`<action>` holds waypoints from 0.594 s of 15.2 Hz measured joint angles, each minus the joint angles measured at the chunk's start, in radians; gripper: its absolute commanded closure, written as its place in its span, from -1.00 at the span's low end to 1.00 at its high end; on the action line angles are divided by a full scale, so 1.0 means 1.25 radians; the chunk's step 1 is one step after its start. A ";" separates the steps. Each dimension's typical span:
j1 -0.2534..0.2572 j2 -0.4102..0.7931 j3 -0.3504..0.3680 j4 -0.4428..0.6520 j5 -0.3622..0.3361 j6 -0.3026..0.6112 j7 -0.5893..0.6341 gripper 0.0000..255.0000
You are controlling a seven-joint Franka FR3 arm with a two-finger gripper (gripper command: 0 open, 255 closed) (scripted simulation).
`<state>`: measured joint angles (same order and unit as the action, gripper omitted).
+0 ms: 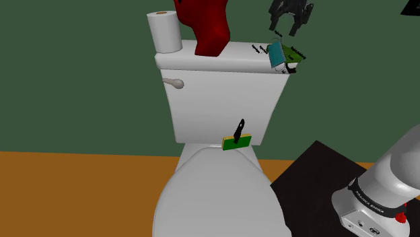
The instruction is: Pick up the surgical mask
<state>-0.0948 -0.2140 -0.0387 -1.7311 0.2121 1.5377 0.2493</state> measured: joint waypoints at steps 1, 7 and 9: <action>0.000 -0.004 0.000 -0.018 0.000 0.013 -0.002 -1.00; 0.000 -0.007 0.000 -0.035 0.000 0.028 -0.006 1.00; 0.000 -0.007 0.000 -0.035 0.000 0.028 -0.006 1.00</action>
<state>-0.0952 -0.2232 -0.0382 -1.7751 0.2120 1.5727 0.2423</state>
